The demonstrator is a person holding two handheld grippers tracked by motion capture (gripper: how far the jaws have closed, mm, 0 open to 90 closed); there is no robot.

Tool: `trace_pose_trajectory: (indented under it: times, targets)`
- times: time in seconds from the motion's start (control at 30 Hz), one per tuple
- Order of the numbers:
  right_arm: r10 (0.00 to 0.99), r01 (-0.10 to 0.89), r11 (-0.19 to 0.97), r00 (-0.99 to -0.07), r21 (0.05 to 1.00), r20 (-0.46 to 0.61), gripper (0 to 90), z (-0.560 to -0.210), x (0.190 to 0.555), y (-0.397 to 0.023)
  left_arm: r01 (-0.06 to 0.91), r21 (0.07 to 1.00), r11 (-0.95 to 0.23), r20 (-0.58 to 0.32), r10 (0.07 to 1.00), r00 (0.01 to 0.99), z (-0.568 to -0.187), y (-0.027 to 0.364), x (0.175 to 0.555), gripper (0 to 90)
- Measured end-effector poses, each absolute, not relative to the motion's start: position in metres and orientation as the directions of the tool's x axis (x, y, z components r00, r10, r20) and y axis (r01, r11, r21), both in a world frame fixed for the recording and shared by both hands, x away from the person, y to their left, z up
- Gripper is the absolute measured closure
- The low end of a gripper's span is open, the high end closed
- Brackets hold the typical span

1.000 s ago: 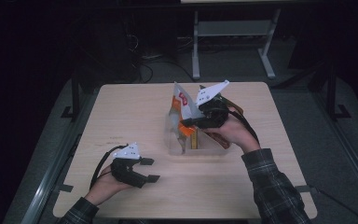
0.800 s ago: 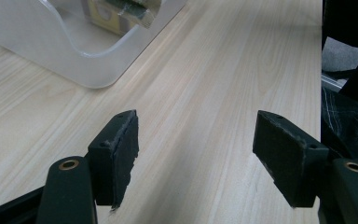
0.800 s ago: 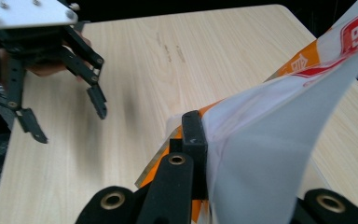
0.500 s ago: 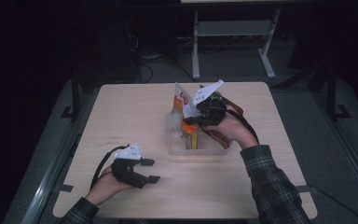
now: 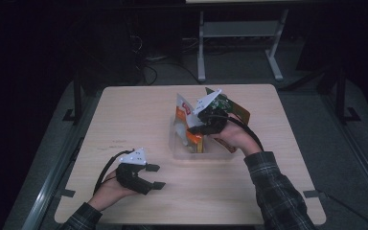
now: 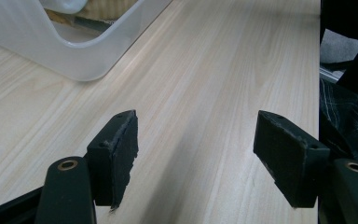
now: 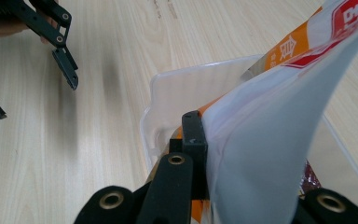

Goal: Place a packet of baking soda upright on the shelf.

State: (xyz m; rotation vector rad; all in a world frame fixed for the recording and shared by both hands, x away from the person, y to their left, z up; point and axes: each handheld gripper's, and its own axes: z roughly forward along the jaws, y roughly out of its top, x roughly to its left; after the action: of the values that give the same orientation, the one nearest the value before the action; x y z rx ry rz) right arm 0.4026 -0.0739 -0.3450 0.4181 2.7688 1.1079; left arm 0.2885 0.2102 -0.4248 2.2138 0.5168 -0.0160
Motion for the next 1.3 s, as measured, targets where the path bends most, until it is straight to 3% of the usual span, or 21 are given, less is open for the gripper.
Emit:
trace_pose_trajectory:
  times: [0.13,0.43,0.7,1.3]
  targets:
    - [0.313,0.216,0.658,-0.950,0.721,-0.001,84.0,-0.345,0.403,-0.077,0.371,0.736,-0.567,-0.185,0.358,0.915,-0.426,0.209,0.288,29.9]
    - [0.390,0.232,0.608,-0.920,0.759,-0.031,42.9,-0.335,0.390,-0.082,0.364,0.738,-0.568,-0.182,0.352,0.918,-0.426,0.209,0.288,29.5]
    - [0.437,0.248,0.560,-0.899,0.791,-0.028,34.9,-0.331,0.371,-0.096,0.360,0.736,-0.573,-0.176,0.351,0.920,-0.425,0.208,0.288,29.2]
    - [0.456,0.269,0.510,-0.890,0.817,0.008,36.2,-0.352,0.317,-0.142,0.341,0.737,-0.584,-0.146,0.354,0.924,-0.424,0.209,0.289,29.1]
